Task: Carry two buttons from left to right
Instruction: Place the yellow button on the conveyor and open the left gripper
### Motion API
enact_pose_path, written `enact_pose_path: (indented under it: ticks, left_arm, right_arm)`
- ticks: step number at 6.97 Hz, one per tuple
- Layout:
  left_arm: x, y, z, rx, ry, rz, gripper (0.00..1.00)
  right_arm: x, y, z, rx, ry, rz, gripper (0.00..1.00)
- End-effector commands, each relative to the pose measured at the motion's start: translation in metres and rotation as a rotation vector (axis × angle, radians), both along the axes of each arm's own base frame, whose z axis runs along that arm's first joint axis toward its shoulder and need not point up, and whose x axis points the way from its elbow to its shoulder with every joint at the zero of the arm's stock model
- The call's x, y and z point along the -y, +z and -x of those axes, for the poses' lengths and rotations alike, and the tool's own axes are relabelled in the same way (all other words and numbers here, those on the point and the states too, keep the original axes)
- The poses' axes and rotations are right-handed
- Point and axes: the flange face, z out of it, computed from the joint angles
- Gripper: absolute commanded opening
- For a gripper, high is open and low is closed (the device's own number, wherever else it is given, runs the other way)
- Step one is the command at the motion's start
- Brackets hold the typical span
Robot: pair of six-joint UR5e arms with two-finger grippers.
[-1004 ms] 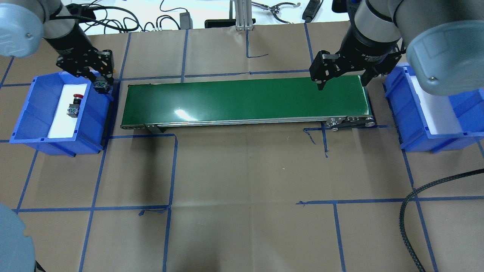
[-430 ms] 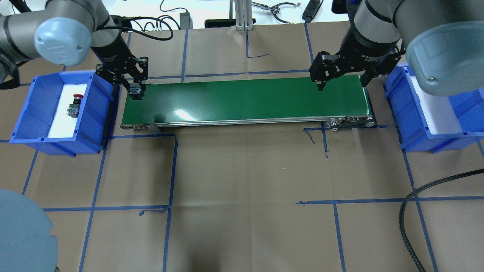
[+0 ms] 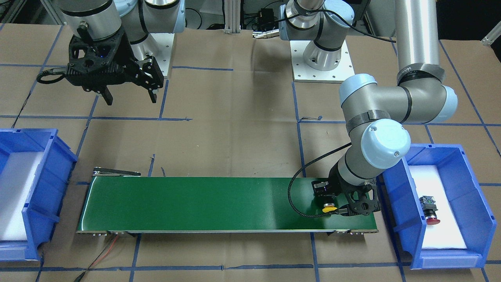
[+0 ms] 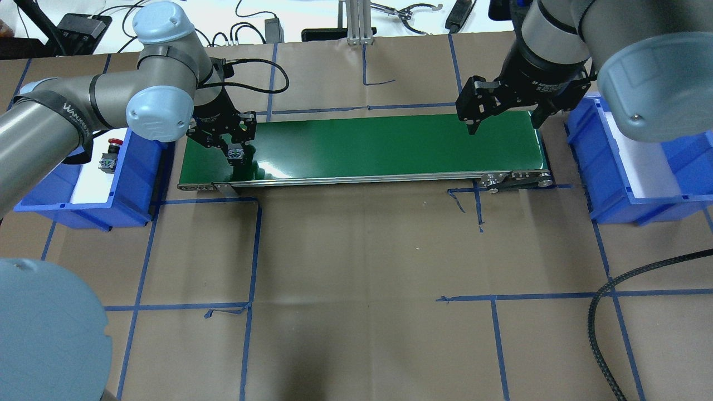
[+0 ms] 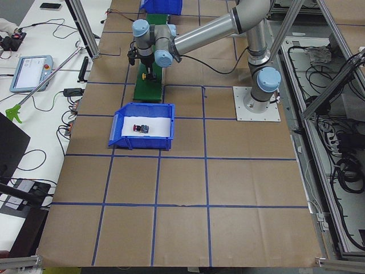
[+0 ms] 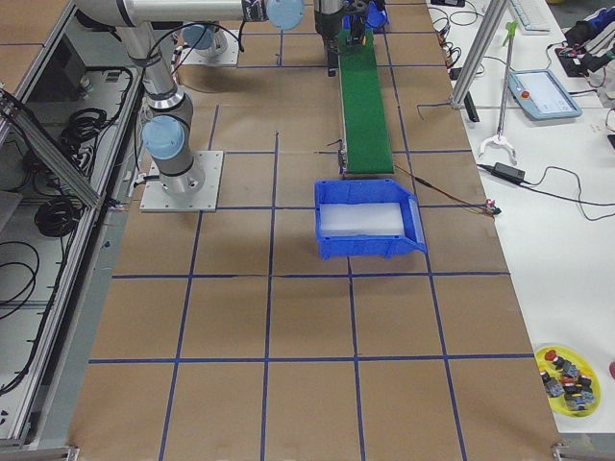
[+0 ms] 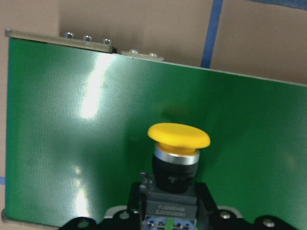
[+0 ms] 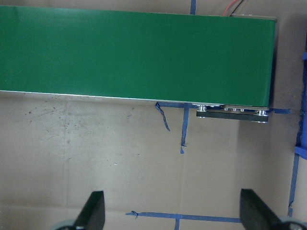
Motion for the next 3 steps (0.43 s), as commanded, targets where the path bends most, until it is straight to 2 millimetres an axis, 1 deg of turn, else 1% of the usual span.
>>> enact_pose_path:
  ticks: [1,2,3]
  left_arm:
    - [0.005,0.024,-0.001,0.001,0.002,0.047,1.00]
    - [0.006,0.041,-0.003,0.004,0.005,0.073,1.00]
    - [0.007,0.074,-0.007,0.007,0.009,0.098,1.00]
  right_arm:
    - [0.000,0.000,0.000,0.000,0.000,-0.001,1.00]
    - [0.000,0.000,0.000,0.000,-0.002,-0.001,1.00]
    - [0.000,0.000,0.000,0.000,-0.002,-0.001,1.00]
